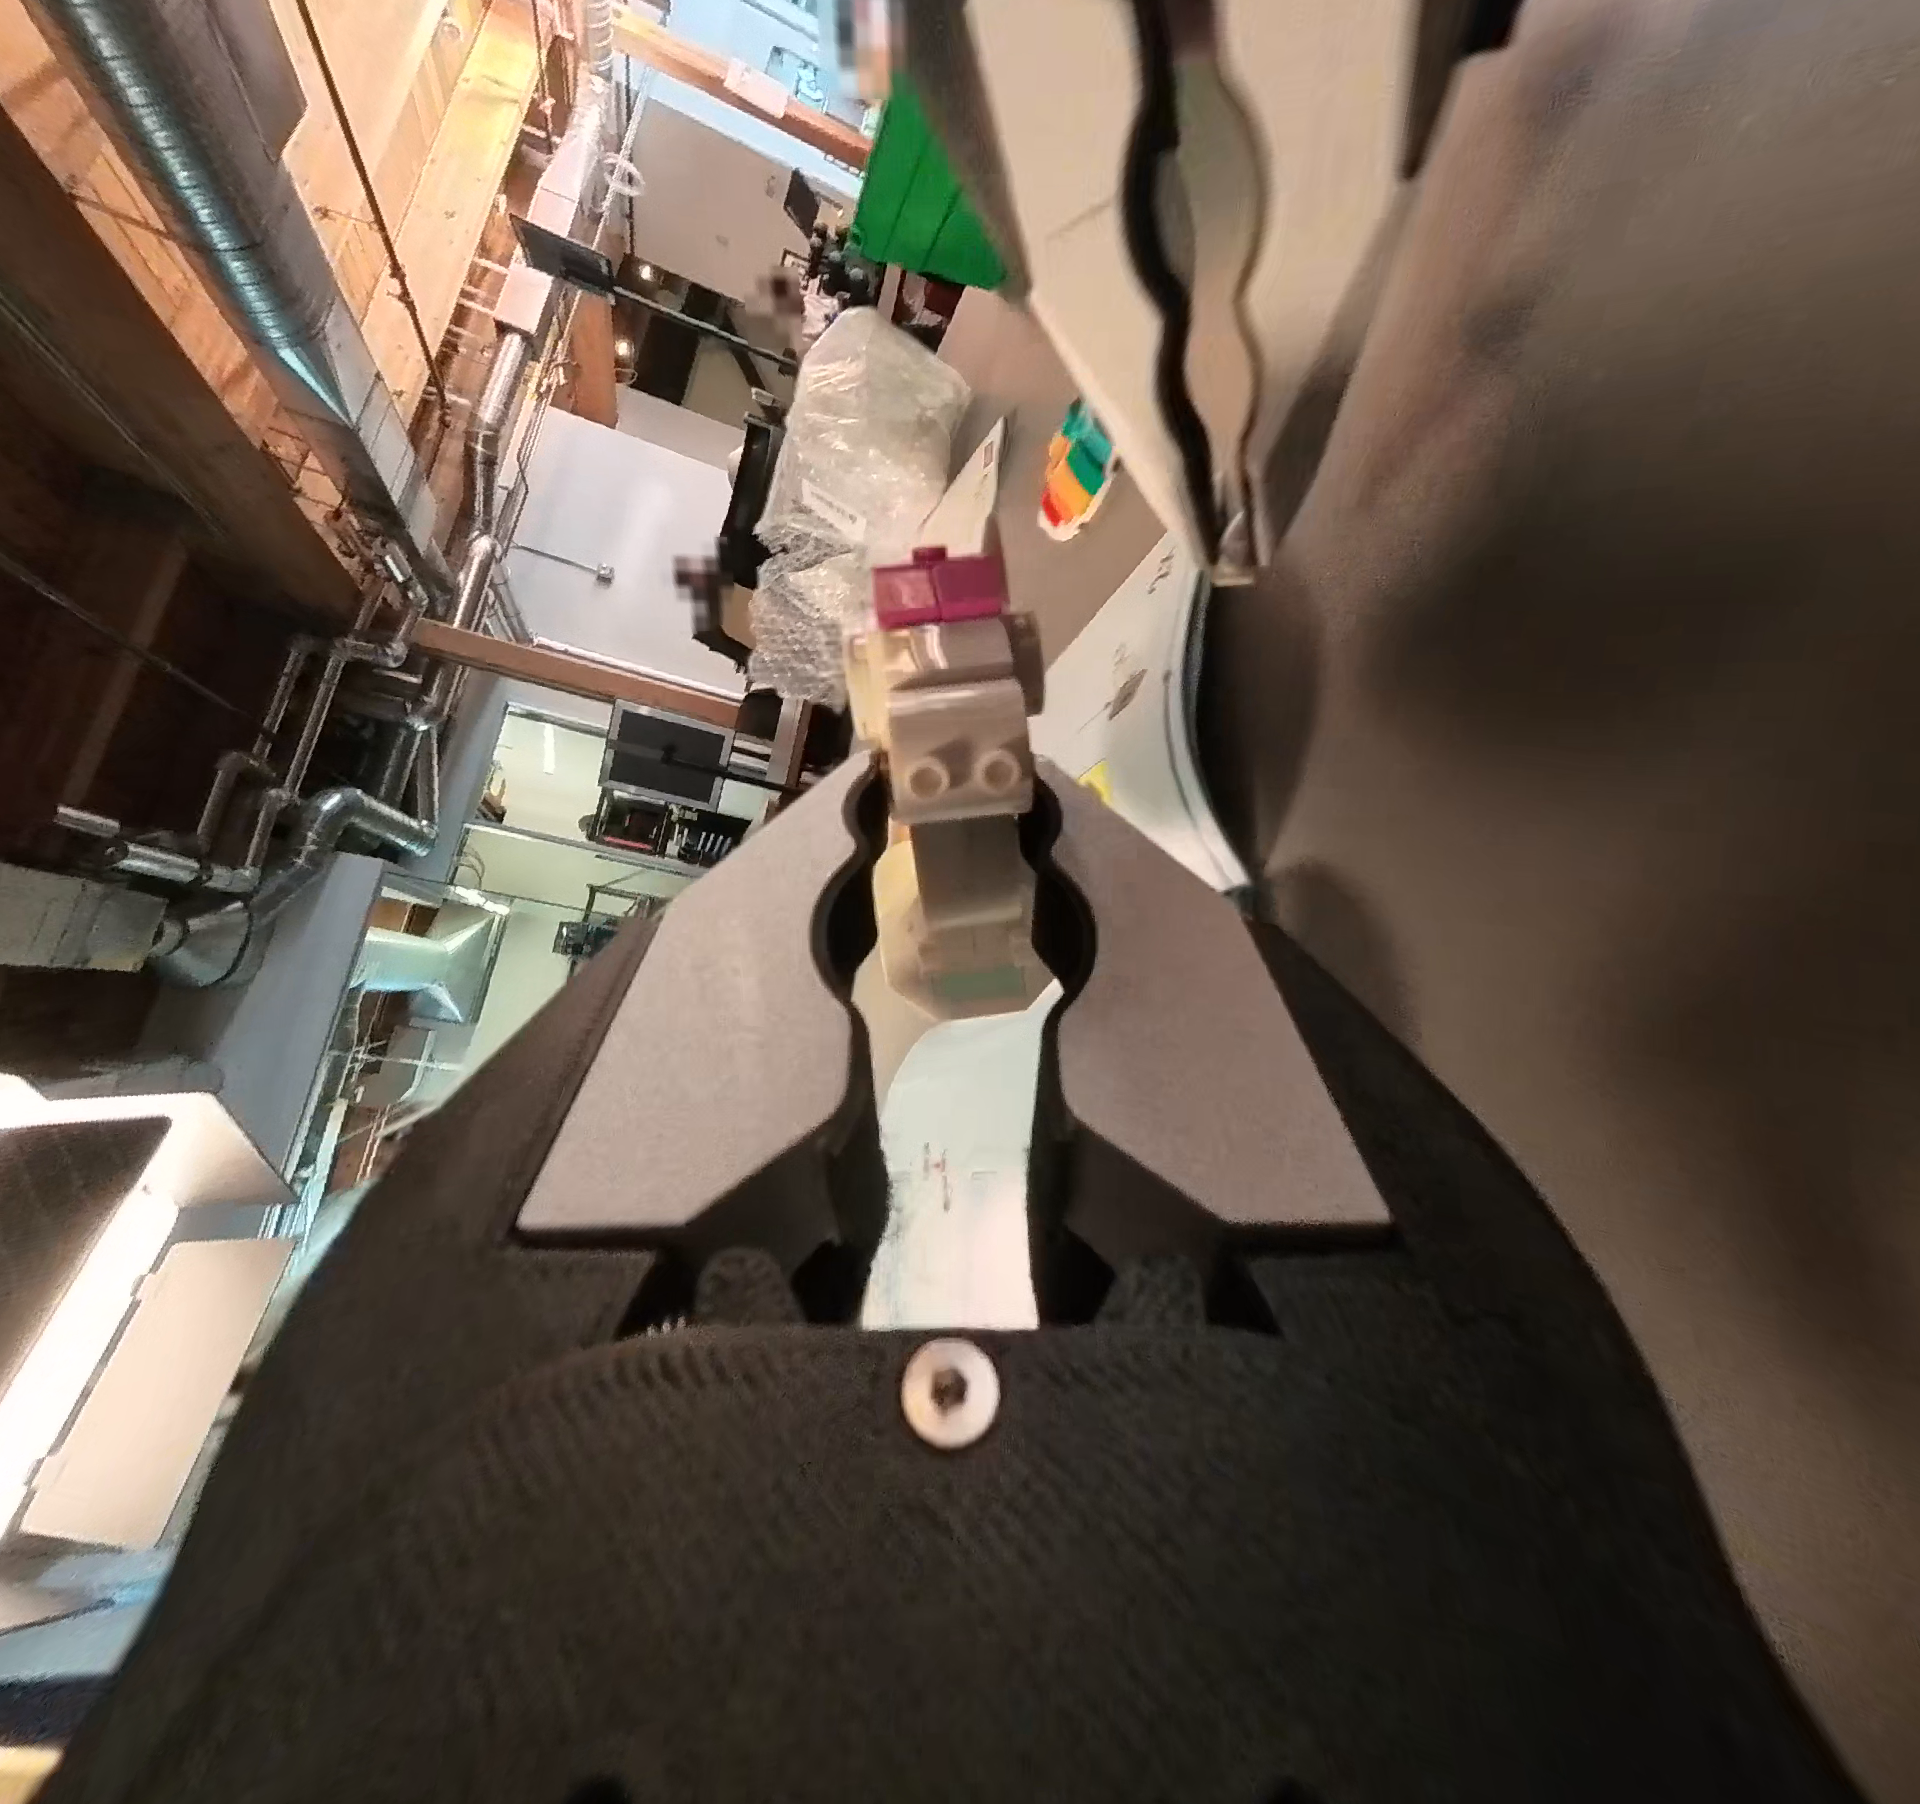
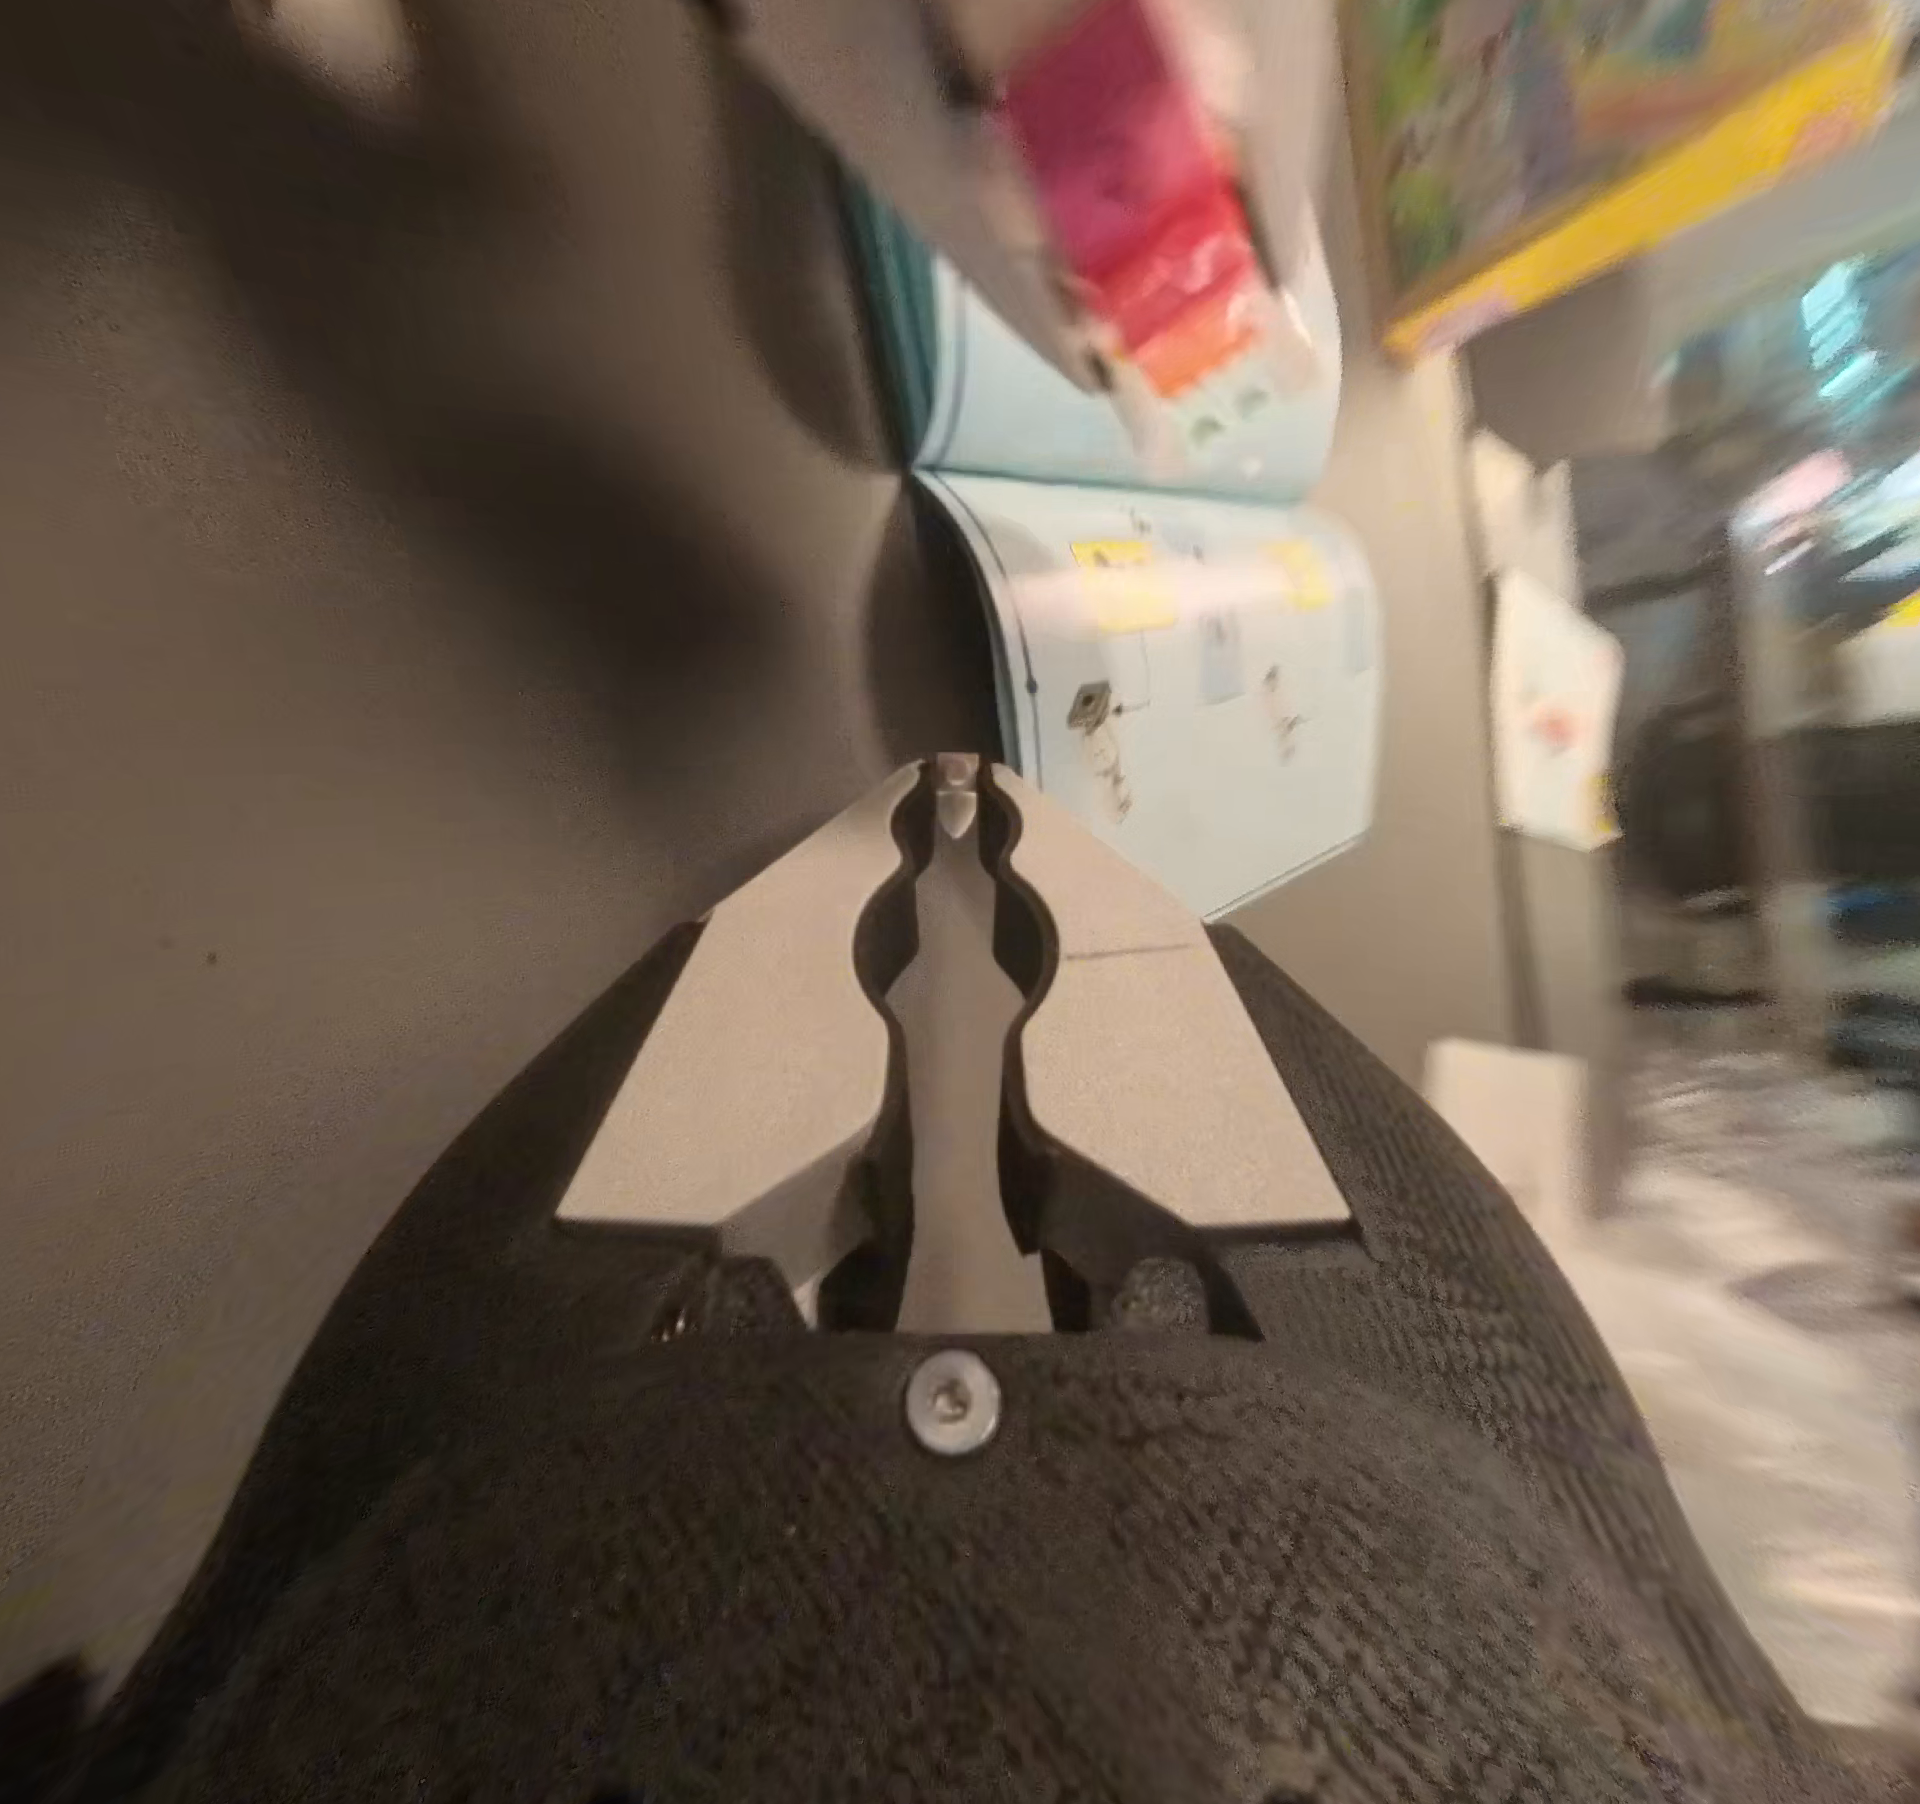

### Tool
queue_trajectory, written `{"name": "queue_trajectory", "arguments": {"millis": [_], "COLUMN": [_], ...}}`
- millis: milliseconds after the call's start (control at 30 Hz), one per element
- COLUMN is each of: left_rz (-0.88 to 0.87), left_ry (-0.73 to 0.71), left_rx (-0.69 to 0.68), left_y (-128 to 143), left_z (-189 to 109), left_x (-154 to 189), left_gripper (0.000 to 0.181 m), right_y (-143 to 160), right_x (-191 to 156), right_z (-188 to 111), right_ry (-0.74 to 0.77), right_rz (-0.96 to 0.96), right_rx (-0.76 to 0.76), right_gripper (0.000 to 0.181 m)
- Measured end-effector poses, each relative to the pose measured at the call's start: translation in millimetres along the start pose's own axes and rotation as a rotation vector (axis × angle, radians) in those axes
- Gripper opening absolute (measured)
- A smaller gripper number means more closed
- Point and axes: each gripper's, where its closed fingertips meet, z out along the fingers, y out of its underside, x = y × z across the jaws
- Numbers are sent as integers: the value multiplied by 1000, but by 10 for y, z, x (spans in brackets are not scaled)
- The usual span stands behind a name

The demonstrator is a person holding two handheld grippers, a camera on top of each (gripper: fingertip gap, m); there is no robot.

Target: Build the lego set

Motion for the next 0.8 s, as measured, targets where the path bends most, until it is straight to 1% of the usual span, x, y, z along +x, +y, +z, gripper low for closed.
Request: {"name": "queue_trajectory", "arguments": {"millis": [33,67,167,200,233,300,433,500,600,633,767,800], "left_rz": [-7,-14,-39,-48,-56,-56,-21,-10,-9,-10,-18,-22], "left_ry": [-15,-29,-56,-61,-61,-59,-45,-42,-39,-37,-35,-36], "left_rx": [-10,-18,-34,-36,-35,-31,-28,-25,-19,-19,-16,-16], "left_y": [25,47,110,120,122,110,71,52,33,30,29,31], "left_z": [1,0,-10,-11,-11,-8,5,5,4,5,5,3], "left_x": [-32,-62,-132,-146,-150,-143,-95,-82,-74,-71,-68,-71], "left_gripper": [24,24,24,24,24,24,24,24,24,24,24,24], "right_y": [-32,-44,104,140,154,148,67,50,14,-7,-95,-101], "right_x": [13,29,51,49,14,-141,-321,-388,-489,-527,-670,-700], "right_z": [-14,-28,-79,-96,-103,-104,-154,-190,-255,-279,-374,-407], "right_ry": [54,112,200,197,171,74,-60,-142,-284,-325,-457,-490], "right_rz": [-126,-259,-783,-956,-1101,-1303,-1606,-1712,-1752,-1763,-1755,-1737], "right_rx": [-12,-46,-291,-353,-383,-373,-333,-304,-248,-230,-182,-180], "right_gripper": [5,5,5,5,5,5,5,5,5,8,40,45]}}
